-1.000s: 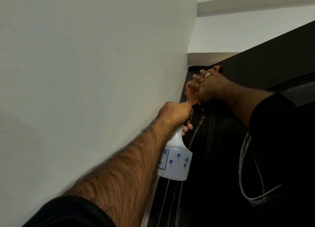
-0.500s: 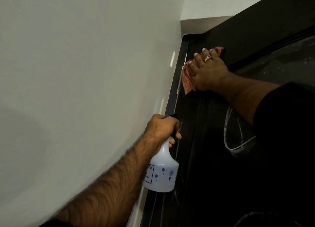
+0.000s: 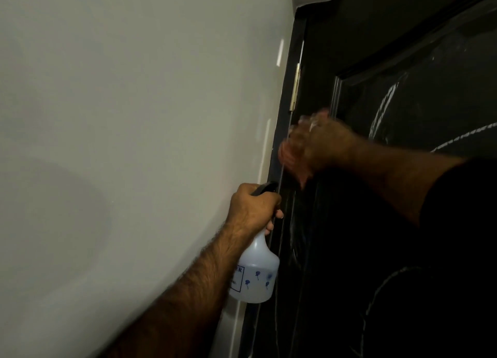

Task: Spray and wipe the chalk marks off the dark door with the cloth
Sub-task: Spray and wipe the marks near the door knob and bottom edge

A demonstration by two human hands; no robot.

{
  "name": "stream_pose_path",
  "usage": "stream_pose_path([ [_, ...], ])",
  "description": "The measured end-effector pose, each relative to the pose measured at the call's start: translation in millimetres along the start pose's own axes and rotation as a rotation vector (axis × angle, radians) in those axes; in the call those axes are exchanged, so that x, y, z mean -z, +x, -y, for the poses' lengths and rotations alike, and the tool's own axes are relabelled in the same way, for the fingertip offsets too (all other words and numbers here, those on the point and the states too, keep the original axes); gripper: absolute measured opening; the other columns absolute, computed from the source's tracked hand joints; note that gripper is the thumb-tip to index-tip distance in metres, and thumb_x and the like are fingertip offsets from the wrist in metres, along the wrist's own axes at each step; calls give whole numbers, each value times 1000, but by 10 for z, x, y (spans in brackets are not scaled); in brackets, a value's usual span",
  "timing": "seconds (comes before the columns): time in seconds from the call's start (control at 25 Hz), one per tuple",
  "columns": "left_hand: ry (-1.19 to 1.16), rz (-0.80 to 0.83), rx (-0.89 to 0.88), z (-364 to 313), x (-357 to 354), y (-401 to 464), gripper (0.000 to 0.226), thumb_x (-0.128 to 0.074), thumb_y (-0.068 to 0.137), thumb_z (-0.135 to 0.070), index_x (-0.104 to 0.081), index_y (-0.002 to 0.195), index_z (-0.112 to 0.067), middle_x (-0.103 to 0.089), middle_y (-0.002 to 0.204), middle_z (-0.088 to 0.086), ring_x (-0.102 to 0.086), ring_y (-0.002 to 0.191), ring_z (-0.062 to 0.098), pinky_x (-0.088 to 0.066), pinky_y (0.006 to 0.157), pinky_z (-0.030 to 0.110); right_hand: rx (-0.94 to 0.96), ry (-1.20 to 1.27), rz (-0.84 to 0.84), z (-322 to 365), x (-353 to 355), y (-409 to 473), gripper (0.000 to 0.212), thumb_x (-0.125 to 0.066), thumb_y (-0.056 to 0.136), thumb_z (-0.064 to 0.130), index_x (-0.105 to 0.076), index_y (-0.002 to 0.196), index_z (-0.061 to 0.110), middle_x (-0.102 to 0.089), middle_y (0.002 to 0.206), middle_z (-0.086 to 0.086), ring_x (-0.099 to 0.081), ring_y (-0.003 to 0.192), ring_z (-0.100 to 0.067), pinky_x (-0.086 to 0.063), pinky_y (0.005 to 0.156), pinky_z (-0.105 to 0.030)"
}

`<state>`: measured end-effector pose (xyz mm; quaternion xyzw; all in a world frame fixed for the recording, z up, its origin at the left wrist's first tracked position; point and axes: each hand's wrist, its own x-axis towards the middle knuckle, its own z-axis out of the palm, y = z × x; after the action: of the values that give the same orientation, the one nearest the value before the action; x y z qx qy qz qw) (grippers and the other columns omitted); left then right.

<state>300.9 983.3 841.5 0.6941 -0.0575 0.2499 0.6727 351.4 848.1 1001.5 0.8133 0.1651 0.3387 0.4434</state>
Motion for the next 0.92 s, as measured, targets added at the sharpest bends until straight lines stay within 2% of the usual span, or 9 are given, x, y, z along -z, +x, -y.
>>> stream_pose_path([
  [0.12,-7,-11,12,59,-17,9,14,-62,88,-7,-71,90,3,-78,82,21,-53,46,20,-46,47,29,-207,-63,56,-151,48,61,102,-52,99,70,1,171,20,5,178,-17,5,162,-45,0,132,-60],
  [0.2,-16,-13,6,72,-18,7,15,-62,88,-7,-71,92,5,-78,81,21,-52,46,20,-45,46,28,-227,-64,26,92,-126,21,104,-48,99,73,5,170,17,10,177,-19,9,162,-47,2,131,-61],
  [0.32,-36,-26,17,65,7,-39,12,-62,84,-5,-72,86,1,-78,79,20,-52,45,21,-45,47,29,-63,-21,-12,453,-336,-159,103,-51,99,71,2,170,19,4,177,-19,5,162,-48,0,131,-63],
  [0.52,23,-20,33,259,81,-213,11,-65,85,-9,-72,79,-5,-78,77,17,-54,47,20,-47,49,31,259,-6,58,859,-546,-495,76,-47,107,60,-14,169,32,-10,178,-7,-5,164,-38,-5,132,-60],
  [0.56,41,-19,36,321,88,-248,11,-64,86,-9,-72,80,-5,-78,77,17,-55,47,20,-48,49,31,267,10,48,783,-465,-500,74,-48,107,58,-19,169,31,-16,177,-6,-10,164,-37,-9,132,-60],
  [0.64,76,-13,47,450,103,-307,10,-63,88,-7,-72,86,-3,-78,78,17,-56,46,20,-49,48,30,141,-17,13,602,-296,-418,79,-47,106,60,-19,169,23,-18,176,-12,-13,162,-40,-13,131,-60],
  [0.72,101,-11,64,568,127,-379,11,-62,89,-6,-72,91,-2,-78,78,16,-56,45,18,-48,46,28,-57,-20,33,541,-259,-340,94,-47,103,67,-4,171,18,-1,178,-18,1,163,-45,-3,132,-61],
  [0.8,113,-9,75,668,127,-444,11,-62,89,-7,-72,91,-3,-78,77,15,-56,43,18,-47,46,28,-128,-8,30,748,-404,-366,104,-47,99,74,3,170,16,7,176,-22,7,161,-49,2,131,-63],
  [0.92,118,-24,78,765,155,-514,9,-63,88,-8,-72,88,-5,-78,77,14,-55,43,19,-47,47,29,105,-19,22,1372,-717,-647,97,-53,100,66,-6,169,18,-3,176,-21,-1,161,-49,-5,129,-66],
])
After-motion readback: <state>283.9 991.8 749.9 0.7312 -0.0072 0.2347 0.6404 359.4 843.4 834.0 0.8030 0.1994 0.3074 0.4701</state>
